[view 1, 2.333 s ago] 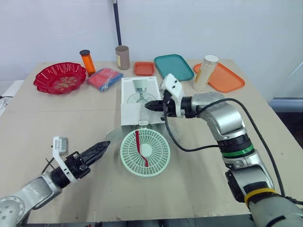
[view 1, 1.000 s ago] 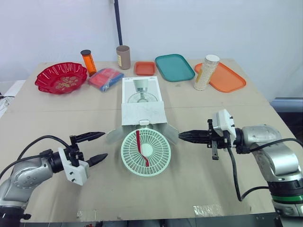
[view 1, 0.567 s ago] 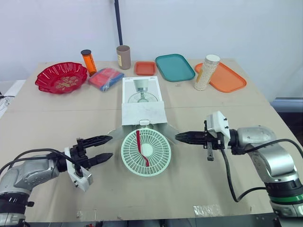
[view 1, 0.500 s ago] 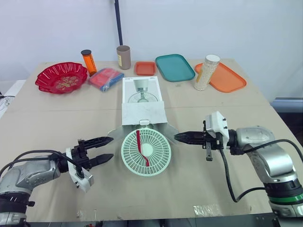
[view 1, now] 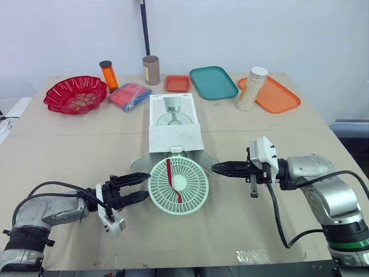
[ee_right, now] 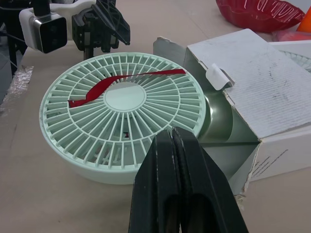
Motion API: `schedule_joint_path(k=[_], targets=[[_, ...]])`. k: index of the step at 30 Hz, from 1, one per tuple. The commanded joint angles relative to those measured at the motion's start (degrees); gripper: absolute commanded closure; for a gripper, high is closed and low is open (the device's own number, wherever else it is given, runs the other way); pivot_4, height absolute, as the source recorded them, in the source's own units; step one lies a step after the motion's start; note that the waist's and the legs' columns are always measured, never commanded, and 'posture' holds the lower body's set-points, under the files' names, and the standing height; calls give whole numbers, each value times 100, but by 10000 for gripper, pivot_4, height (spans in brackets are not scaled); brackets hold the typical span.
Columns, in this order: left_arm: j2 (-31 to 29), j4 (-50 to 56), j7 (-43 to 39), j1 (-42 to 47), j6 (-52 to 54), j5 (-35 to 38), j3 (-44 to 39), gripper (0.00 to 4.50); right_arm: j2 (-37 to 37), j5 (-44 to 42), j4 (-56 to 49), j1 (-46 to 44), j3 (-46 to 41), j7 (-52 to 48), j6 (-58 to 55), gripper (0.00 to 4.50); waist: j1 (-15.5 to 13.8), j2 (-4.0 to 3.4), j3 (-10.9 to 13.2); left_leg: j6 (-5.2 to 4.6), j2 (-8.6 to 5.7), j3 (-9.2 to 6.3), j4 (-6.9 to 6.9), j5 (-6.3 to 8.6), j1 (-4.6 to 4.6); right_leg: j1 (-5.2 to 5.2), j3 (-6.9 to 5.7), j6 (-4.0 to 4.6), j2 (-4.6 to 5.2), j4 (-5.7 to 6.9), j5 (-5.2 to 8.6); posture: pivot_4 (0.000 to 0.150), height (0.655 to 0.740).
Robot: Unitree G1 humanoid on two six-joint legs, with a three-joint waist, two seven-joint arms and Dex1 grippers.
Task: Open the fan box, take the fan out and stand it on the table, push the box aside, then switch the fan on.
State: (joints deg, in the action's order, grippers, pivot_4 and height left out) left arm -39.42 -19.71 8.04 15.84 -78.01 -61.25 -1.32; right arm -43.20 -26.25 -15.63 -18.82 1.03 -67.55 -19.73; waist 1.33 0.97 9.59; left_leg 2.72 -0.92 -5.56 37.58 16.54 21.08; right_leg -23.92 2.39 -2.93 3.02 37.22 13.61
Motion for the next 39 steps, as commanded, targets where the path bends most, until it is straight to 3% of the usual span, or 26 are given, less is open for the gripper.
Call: schedule_joint_path(k=[1, 16, 26, 29, 33, 39], targets=[[-84, 47, 695, 227, 219, -452, 385, 661, -93, -130, -302, 10, -207, 70, -14, 45000, 0, 0, 0, 0, -1, 0, 0, 0, 0, 0, 0, 0, 1, 1, 0, 1500, 7400], [-504, -193, 3057, 1269, 1436, -1927, 2373, 661, -184, -181, -532, 213, -344, 254, -119, 45000, -4, 5, -3, 0, -6, -1, 3, 0, 1, -2, 1, -1, 2, 8, 0, 1500, 7400], [-561, -601, 3957, 1856, 1964, -2036, 3214, 661, -168, -139, -542, 221, -303, 348, -88, 45000, -8, 8, -5, 0, -9, -1, 5, 0, 2, -1, 1, -1, 3, 10, 0, 1500, 7400], [-599, -621, 4094, 1967, 2035, -2010, 3418, 7655, -167, -105, -507, 215, -288, 361, -61, 45000, -7, 8, -5, 0, -9, -1, 5, 0, 2, -2, 1, -1, 2, 11, 0, 1500, 7400], [-647, -587, 4166, 1997, 2116, -1992, 3607, 21617, -159, -82, -466, 196, -257, 367, -29, 45000, -8, 9, -6, 0, -10, -2, 6, 0, 2, -2, 1, -1, 3, 13, 0, 1500, 7400], [-692, -626, 4188, 2055, 2207, -1902, 3788, 21617, -144, -71, -425, 164, -231, 358, 25, 45000, -7, 12, -8, 0, -10, -2, 7, -1, 2, -2, 1, -1, 3, 14, 0, 1500, 7400]])
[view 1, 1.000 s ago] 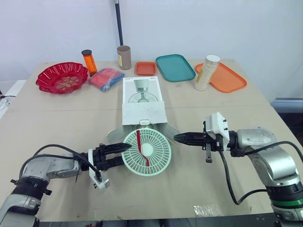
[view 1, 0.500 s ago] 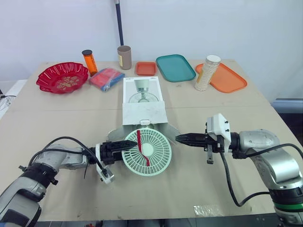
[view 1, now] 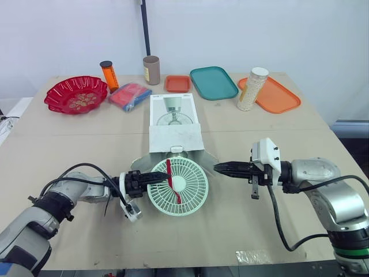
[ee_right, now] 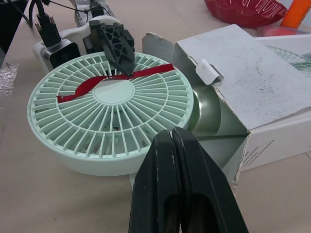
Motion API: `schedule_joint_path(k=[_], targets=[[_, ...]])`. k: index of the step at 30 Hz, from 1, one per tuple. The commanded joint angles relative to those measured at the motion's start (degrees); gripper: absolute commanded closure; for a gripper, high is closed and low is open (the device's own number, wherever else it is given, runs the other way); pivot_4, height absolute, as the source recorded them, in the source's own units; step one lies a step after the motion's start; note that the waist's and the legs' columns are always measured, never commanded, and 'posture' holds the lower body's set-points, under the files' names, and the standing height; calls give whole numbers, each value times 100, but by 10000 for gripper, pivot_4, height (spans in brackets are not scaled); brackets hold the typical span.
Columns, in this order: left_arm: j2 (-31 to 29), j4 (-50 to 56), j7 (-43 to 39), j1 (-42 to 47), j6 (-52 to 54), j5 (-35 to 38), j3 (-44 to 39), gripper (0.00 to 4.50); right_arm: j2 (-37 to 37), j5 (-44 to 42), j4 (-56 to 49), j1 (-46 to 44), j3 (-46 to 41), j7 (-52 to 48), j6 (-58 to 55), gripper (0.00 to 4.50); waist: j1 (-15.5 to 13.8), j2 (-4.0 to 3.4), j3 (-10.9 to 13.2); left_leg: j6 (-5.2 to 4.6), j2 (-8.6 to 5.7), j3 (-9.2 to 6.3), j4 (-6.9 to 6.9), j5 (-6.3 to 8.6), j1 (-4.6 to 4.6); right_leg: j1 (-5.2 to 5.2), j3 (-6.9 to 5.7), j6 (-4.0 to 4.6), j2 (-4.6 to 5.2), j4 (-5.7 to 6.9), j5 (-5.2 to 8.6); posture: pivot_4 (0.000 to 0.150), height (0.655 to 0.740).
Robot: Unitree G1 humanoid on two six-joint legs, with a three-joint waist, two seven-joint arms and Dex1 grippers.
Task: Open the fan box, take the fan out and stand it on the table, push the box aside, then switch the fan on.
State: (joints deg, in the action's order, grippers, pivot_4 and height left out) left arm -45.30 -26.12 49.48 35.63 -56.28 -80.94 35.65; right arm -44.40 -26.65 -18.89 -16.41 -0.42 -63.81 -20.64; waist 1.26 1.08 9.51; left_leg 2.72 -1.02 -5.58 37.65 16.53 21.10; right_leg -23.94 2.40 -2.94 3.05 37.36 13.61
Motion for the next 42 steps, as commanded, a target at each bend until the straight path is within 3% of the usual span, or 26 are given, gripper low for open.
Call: schedule_joint_path(k=[1, 7, 15, 21, 27, 34, 38, 42], targets=[[-121, 35, 42, 77, 45, 87, 107, 21617, -27, -15, -91, -79, -77, -19, 132, 45000, 0, 2, -1, 0, 0, 0, 1, 0, 0, 0, 0, 0, 0, 0, 0, 1500, 7400], [-188, 92, -77, 24, -44, 309, 136, 21617, -15, 22, -26, -123, -24, -31, 192, 45000, 0, 2, -1, 0, 0, 0, 2, 0, 0, 0, 0, 0, 0, 1, 0, 1500, 7400], [-746, 762, -1157, -670, -940, 1807, -230, 21617, 23, 86, 114, -251, 98, -134, 270, 45000, 8, 6, -6, 0, -1, 2, 4, 0, 0, -4, 3, 0, 3, 7, 0, 1500, 7400], [-1224, 968, -2680, -1196, -1308, 4004, -366, 21617, 84, 77, 178, -320, 160, -178, 312, 45000, 6, 9, -16, 0, 1, 4, 8, 0, -3, -3, 4, 0, 3, 10, 0, 1500, 7400], [-1649, 1643, -4003, -1720, -1382, 5419, -473, 21617, 185, 133, 300, -383, 280, -196, 424, 45000, 11, 4, -20, -3, 6, 8, 9, 2, -5, -2, 5, 1, 1, 10, 0, 1500, 7400], [-1966, 2158, -5202, -2160, -1372, 6575, -674, 21617, 279, 184, 402, -503, 366, -294, 489, 45000, 12, 3, -22, -4, 7, 8, 12, 2, -8, 1, 5, 1, -2, 9, 0, 1500, 7400], [-2404, 2833, -6048, -2430, -817, 7939, -587, 21617, 293, 194, 449, -554, 416, -350, 521, 45000, 16, 3, -22, -7, 10, 9, 12, 4, -7, 0, 5, 1, -5, 7, 0, 1500, 7400], [-2615, 3427, -6785, -2588, -431, 8808, -759, 21617, 311, 244, 581, -663, 474, -417, 577, 45000, 17, 0, -22, -10, 14, 11, 12, 6, -6, 1, 7, 1, -7, 6, 0, 1500, 7400]])
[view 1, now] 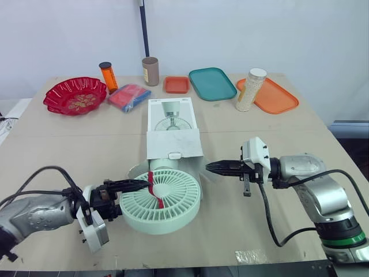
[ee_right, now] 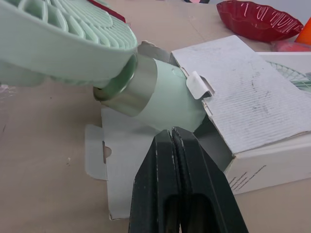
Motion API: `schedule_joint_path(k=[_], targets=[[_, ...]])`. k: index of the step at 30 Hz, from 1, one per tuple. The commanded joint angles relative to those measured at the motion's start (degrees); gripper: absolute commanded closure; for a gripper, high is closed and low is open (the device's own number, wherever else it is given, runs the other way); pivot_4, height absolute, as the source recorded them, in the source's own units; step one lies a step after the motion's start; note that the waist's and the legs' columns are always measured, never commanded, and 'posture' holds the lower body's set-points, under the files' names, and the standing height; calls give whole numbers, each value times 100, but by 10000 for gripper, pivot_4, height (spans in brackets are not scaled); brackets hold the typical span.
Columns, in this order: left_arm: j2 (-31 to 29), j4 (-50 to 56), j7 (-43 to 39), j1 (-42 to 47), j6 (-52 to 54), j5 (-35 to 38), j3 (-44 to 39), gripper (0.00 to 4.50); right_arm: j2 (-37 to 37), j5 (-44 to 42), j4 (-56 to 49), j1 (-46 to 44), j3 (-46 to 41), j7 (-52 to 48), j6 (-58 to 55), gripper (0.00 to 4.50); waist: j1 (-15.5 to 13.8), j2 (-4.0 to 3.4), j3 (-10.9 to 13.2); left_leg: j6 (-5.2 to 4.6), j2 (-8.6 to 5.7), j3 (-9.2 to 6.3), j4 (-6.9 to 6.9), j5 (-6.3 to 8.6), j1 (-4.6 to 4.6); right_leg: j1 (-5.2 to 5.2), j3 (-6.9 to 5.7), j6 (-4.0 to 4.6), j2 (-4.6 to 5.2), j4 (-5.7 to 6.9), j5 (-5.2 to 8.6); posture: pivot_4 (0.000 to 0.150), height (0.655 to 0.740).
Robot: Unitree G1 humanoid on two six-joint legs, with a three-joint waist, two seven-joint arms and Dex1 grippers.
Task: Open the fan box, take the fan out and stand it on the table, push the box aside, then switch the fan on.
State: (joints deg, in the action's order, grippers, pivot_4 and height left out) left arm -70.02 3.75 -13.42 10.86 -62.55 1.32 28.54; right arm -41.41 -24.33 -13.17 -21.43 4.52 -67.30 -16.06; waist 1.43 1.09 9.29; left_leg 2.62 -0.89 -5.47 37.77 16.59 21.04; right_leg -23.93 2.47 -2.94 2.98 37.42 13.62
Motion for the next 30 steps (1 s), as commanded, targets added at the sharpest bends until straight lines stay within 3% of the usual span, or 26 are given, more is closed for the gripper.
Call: schedule_joint_path(k=[1, 5, 13, 16, 24, 30], targets=[[-179, 633, -704, -167, 282, 750, -100, 21617, 19, 22, 33, -181, -7, -82, 134, 45000, 0, 0, 0, 0, 1, 0, 3, 0, 0, 1, 0, 0, -2, 0, 0, 1500, 7400], [-2, 857, -1198, -268, 426, 805, -417, 21617, 83, 73, 109, -254, 55, -92, 180, 45000, 1, 0, 0, -2, 2, 1, 4, 1, 0, 3, 1, 0, -7, -3, 0, 1500, 7400], [-255, 1722, -2305, -1054, 2147, 3021, -993, 21617, 107, 122, 129, -259, 100, -119, 198, 45000, 11, -1, 1, -12, 11, 4, 6, 7, -1, 3, 5, 0, -14, -5, 0, 1500, 7400], [-323, 2088, -2740, -1252, 2656, 3437, -1365, 21617, 110, 122, 131, -277, 103, -140, 193, 45000, 12, -1, 1, -17, 12, 5, 10, 10, 0, 3, 6, 0, -15, -5, 0, 1500, 7400], [-271, 2874, -3302, -1811, 4422, 4769, -2844, 21617, 225, 142, 305, -421, 181, -222, 282, 45000, 48, -8, 9, -22, 25, 13, 14, 13, 0, 4, 16, 1, -32, -9, 0, 1500, 7400], [-50, 2982, -3929, -2278, 5535, 5161, -4068, 21617, 328, 145, 387, -476, 245, -283, 363, 45000, 85, -21, 18, -27, 31, 17, 15, 16, 1, 2, 20, 3, -39, -12, 0, 1500, 7400]])
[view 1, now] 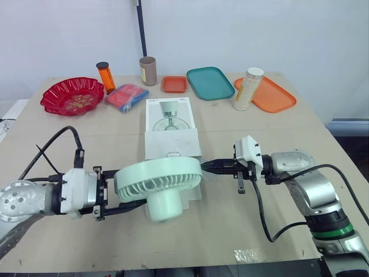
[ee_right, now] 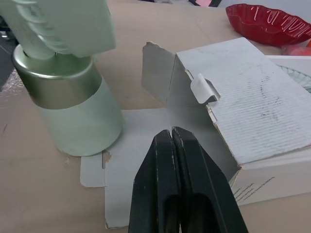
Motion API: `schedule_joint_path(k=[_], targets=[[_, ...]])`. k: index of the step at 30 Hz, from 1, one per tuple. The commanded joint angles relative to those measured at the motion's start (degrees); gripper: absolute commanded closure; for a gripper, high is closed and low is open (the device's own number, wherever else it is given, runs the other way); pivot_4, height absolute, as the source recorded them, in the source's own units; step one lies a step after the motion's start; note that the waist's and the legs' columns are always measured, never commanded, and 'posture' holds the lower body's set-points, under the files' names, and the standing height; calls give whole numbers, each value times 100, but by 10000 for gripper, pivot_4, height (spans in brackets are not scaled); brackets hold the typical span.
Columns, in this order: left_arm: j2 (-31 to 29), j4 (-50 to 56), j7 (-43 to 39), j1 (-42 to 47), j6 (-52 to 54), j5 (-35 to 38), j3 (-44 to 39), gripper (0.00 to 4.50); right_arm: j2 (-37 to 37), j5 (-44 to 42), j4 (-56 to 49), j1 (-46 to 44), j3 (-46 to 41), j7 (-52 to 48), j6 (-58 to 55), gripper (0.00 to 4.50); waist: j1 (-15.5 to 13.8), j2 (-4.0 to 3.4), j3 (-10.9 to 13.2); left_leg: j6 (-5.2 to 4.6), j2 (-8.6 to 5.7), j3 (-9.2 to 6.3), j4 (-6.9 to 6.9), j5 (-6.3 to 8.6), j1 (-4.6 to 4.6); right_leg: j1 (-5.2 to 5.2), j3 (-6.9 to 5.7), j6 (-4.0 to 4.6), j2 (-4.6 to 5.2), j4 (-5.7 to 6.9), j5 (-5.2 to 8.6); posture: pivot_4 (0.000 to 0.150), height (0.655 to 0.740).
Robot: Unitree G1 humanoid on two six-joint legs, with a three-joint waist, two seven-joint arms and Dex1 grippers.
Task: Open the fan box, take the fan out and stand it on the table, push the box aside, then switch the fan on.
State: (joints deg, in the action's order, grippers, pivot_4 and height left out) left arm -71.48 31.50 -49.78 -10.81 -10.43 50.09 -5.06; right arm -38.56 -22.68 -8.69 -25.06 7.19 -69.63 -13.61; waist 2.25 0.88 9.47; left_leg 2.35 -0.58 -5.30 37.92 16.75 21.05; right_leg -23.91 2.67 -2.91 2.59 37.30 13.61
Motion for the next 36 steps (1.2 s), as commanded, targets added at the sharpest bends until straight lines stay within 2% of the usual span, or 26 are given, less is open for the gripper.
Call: schedule_joint_path(k=[1, 4, 11, 25, 29, 36], targets=[[164, 169, -398, -157, 461, 280, -890, 21617, 60, -33, -43, -139, -23, -66, 123, 45000, 13, -1, 1, 0, 1, 0, 0, 0, 0, 0, 0, 0, -2, 0, 0, 1500, 7400], [344, 119, -618, -310, 955, 283, -1386, 21617, 110, -95, -20, -206, -34, -132, 129, 45000, 32, -3, 2, -1, 4, -1, 0, 1, 0, 0, 0, 2, -5, 0, -1, 1500, 7400], [906, 270, -259, -134, 1981, 481, -2098, 21617, 246, -125, 105, -404, -16, -270, 142, 45000, 33, -2, 3, 0, 10, -2, 1, 1, 0, -1, 1, 5, -9, -1, -2, 1500, 7400], [1914, 76, 83, -437, 2479, -628, -2935, 21617, 382, -587, -300, -799, -12, -397, -395, 45000, 39, -5, 4, 3, 20, 1, 1, 3, 1, -6, 4, 15, -17, -4, -8, 1500, 7400], [2150, -156, 162, -446, 2498, -857, -3144, 21617, 487, -617, -306, -890, 0, -351, -485, 45000, 36, -2, 3, 4, 21, 1, -1, 3, 1, -7, 4, 16, -18, -4, -9, 1500, 7400], [2185, -1529, 596, 287, 2326, -1383, -3593, 21617, 684, -552, -155, -1075, 134, -324, -594, 45000, 43, 1, 2, 5, 25, 0, 2, 3, 0, -8, 2, 23, -24, -4, -14, 1500, 7400]])
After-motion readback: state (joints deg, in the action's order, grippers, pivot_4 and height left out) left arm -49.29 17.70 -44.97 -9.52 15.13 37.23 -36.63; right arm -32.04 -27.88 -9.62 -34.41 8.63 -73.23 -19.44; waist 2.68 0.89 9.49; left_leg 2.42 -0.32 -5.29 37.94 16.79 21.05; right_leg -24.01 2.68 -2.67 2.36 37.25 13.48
